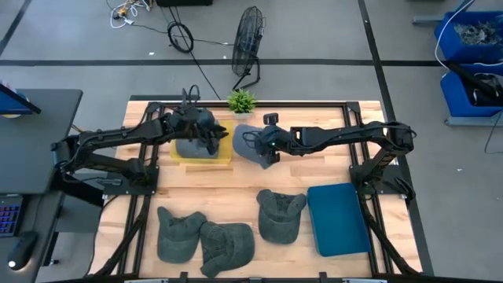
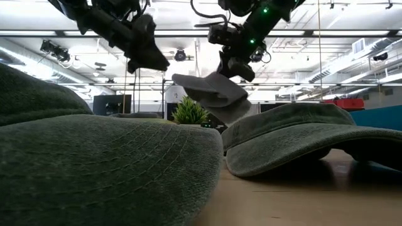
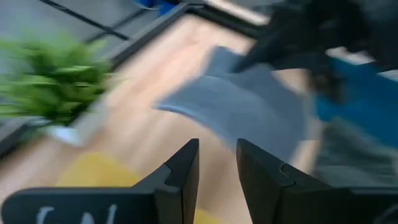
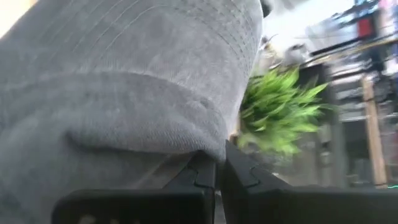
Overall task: Pick & Place hat
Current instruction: Put the blue cap into the yellow bin
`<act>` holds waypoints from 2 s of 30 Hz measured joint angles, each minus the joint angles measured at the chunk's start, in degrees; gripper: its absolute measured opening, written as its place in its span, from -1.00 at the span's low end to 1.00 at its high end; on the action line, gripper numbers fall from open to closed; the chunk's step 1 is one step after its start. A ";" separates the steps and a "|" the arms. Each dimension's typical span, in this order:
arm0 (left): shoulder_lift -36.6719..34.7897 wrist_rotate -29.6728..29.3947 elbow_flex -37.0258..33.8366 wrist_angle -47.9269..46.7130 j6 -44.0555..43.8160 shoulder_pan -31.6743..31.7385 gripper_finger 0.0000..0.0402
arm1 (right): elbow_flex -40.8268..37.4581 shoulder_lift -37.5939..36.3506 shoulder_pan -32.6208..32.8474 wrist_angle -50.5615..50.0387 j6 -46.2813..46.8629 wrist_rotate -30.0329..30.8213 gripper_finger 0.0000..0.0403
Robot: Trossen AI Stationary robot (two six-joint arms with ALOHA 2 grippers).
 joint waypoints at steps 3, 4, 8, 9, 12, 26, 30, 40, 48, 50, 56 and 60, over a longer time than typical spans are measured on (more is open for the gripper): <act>0.20 6.13 0.00 0.30 -2.22 0.46 -0.44 | 0.00 0.00 0.19 3.17 -4.82 3.86 -0.96; 0.20 6.77 0.00 0.45 -3.16 0.63 -0.44 | 0.00 0.00 0.19 3.91 -6.07 4.53 -0.96; 0.20 6.95 0.00 0.30 -4.50 1.24 -0.44 | 0.00 0.00 0.16 5.73 -8.65 5.28 -0.96; 0.20 6.97 0.00 0.33 -4.50 1.42 -0.44 | 0.00 0.00 0.16 5.88 -9.14 5.31 -0.96; 0.20 8.70 0.00 0.38 -4.48 2.36 -0.44 | 0.00 0.00 0.23 6.35 -9.32 5.29 -0.96; -0.02 10.36 0.00 -0.21 -4.05 7.11 -0.44 | 0.00 -0.02 1.36 3.35 -9.48 11.47 -0.96; -0.02 10.04 0.00 -0.57 -2.71 8.12 -0.44 | 0.00 -0.02 1.29 3.29 -9.73 13.58 -0.96; 0.22 10.18 0.00 0.10 -1.43 7.96 -0.44 | 0.00 -0.02 1.34 7.00 -12.21 11.88 -0.96; 0.22 13.59 0.00 2.87 -1.36 6.89 -0.44 | 0.00 -0.02 1.32 8.45 -13.63 9.84 -0.96; 0.22 14.31 0.00 3.65 -1.38 6.42 -0.44 | 0.00 -0.02 1.32 9.08 -14.27 8.57 -0.96; 0.24 14.23 0.00 3.58 -1.88 6.03 -0.44 | 0.00 -0.04 1.32 14.22 -16.16 5.78 -0.96; 0.23 14.20 0.00 3.61 -1.63 6.03 -0.44 | 0.02 -0.04 1.30 15.60 -16.74 5.72 -0.96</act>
